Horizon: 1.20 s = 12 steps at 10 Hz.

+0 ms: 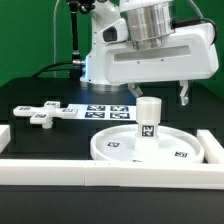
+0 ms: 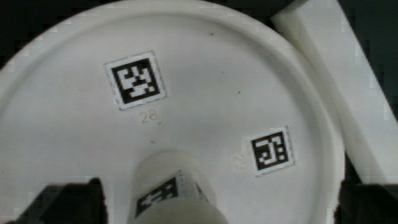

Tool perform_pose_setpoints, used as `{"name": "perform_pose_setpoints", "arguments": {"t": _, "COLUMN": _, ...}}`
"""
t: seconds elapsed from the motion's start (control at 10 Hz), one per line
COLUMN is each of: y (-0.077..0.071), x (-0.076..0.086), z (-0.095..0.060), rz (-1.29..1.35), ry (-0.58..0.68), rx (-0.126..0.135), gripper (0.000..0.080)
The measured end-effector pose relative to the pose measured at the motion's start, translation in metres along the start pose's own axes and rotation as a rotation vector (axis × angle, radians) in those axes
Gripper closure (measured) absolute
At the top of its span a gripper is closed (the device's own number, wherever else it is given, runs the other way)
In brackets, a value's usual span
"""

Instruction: Assemble round table

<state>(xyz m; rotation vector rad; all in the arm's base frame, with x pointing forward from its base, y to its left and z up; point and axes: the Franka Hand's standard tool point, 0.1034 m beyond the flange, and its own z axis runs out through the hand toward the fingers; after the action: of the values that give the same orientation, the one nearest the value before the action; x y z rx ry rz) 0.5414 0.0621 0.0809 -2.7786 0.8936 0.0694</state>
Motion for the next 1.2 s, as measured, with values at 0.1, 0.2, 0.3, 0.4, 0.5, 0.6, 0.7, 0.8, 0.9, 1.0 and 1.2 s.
{"name": "perform_pose_setpoints", "arguments": {"t": 0.1, "y": 0.000, "x": 0.000, "z": 0.000, "rz": 0.001, "ry": 0.000, "rx": 0.000, "gripper": 0.0150}}
{"name": "perform_pose_setpoints", "arguments": {"t": 0.2, "y": 0.000, "x": -0.001, "z": 0.001, "rz": -0.021, "ry": 0.001, "rx": -0.006, "gripper": 0.0150}}
{"name": "perform_pose_setpoints", "arguments": {"t": 0.3, "y": 0.002, "x": -0.006, "z": 0.001, "rz": -0.112, "ry": 0.005, "rx": -0.027, "gripper": 0.0150}}
{"name": "perform_pose_setpoints", "arguments": {"t": 0.4, "y": 0.008, "x": -0.010, "z": 0.001, "rz": -0.164, "ry": 0.000, "rx": -0.035, "gripper": 0.0150}}
{"name": "perform_pose_setpoints", "arguments": {"t": 0.5, "y": 0.018, "x": -0.011, "z": -0.003, "rz": -0.206, "ry": -0.002, "rx": -0.038, "gripper": 0.0150}}
{"name": "perform_pose_setpoints", "arguments": {"t": 0.6, "y": 0.031, "x": -0.008, "z": -0.010, "rz": -0.255, "ry": 0.000, "rx": -0.038, "gripper": 0.0150}}
{"name": "perform_pose_setpoints", "arguments": {"t": 0.7, "y": 0.043, "x": -0.005, "z": -0.017, "rz": -0.298, "ry": 0.003, "rx": -0.040, "gripper": 0.0150}}
{"name": "perform_pose_setpoints", "arguments": {"t": 0.8, "y": 0.053, "x": -0.003, "z": -0.022, "rz": -0.325, "ry": 0.007, "rx": -0.040, "gripper": 0.0150}}
{"name": "perform_pose_setpoints", "arguments": {"t": 0.9, "y": 0.057, "x": -0.001, "z": -0.023, "rz": -0.317, "ry": 0.009, "rx": -0.040, "gripper": 0.0150}}
{"name": "perform_pose_setpoints", "arguments": {"t": 1.0, "y": 0.056, "x": -0.002, "z": -0.022, "rz": -0.327, "ry": 0.006, "rx": -0.041, "gripper": 0.0150}}
{"name": "perform_pose_setpoints", "arguments": {"t": 1.2, "y": 0.056, "x": -0.002, "z": -0.021, "rz": -0.382, "ry": 0.006, "rx": -0.045, "gripper": 0.0150}}
